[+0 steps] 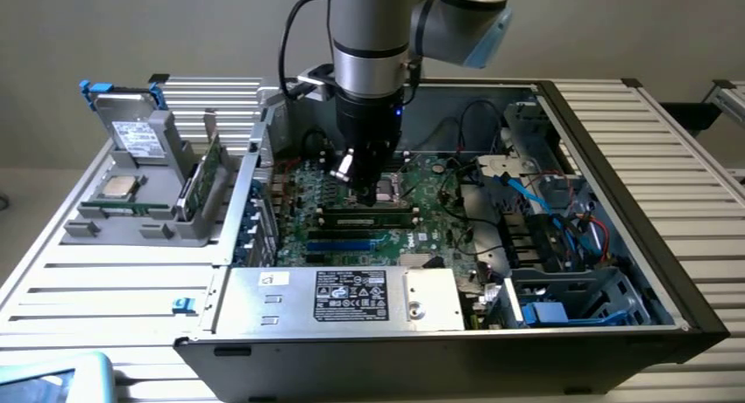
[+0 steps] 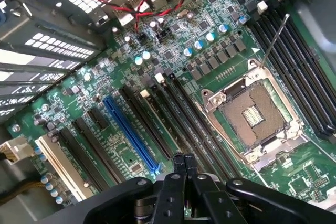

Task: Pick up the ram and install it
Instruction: 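Press down the ram until it locks into place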

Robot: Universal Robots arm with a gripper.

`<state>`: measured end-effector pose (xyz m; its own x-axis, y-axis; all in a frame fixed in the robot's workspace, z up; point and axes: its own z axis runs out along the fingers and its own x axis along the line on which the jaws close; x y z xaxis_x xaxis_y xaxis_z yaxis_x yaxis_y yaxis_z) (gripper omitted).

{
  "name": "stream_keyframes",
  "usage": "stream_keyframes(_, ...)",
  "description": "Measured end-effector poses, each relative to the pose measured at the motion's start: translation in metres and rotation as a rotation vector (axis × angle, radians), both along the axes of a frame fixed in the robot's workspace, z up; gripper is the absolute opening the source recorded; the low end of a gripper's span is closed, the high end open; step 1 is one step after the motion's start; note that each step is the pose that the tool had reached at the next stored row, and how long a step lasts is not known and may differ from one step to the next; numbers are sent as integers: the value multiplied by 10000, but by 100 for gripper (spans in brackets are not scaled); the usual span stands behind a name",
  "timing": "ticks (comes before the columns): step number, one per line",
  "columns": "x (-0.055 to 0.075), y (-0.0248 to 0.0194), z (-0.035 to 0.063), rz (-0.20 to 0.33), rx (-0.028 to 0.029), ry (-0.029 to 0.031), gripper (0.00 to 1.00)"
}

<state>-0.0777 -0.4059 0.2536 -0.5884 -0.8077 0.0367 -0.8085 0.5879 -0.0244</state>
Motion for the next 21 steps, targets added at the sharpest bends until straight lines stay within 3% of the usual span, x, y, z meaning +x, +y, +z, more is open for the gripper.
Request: stream_keyframes(21, 0, 0, -2, -3264, 0, 0, 11)
